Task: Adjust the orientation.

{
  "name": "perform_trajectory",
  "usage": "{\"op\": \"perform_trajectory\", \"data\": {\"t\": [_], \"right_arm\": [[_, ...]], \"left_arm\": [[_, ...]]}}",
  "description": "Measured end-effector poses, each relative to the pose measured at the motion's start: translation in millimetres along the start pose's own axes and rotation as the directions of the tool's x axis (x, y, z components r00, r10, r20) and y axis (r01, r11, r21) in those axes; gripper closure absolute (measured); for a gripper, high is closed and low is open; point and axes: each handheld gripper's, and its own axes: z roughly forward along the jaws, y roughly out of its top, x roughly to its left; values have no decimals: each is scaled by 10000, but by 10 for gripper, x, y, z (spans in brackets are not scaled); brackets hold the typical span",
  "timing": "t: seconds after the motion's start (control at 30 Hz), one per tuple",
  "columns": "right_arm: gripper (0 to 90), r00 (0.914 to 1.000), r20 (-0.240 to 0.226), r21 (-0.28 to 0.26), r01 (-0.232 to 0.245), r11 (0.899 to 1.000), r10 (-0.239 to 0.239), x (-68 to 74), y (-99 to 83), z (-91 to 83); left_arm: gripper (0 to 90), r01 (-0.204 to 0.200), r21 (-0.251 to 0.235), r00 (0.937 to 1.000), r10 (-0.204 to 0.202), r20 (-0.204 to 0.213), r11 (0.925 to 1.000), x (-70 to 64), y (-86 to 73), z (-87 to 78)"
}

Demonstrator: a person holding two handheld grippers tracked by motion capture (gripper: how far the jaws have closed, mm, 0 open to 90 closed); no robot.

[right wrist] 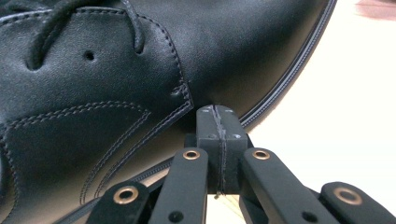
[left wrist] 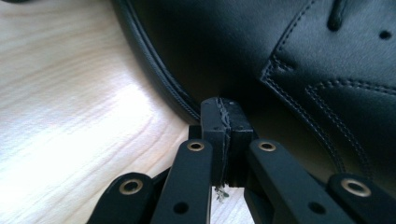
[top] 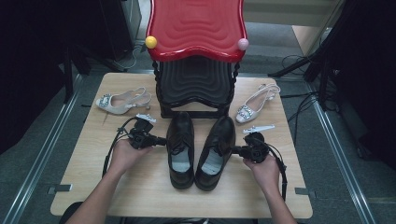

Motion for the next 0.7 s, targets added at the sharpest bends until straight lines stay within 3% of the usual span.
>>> {"op": "perform_trajectory", "data": {"t": [0.13, 0.27, 0.37, 0.7], "right_arm": [[900, 9998, -163, -51, -124, 9999, 123, -2, 3, 39], [900, 10000, -42, -124, 14, 9999, -14, 36, 27, 72], [900, 10000, 24, -139, 70, 9999, -70, 62, 47, 93], [900, 10000, 19, -185, 31, 9998, -30, 94, 96, 153]], "left_arm": [[900, 79, 9, 9999, -79, 83, 10000, 0, -5, 0], [900, 47, -3, 10000, -47, -5, 10000, -24, -9, 12], [900, 61, 56, 9997, -62, 222, 10000, -34, -13, 26], [900, -412, 353, 9979, 394, 510, 9985, -170, -8, 122]]}}
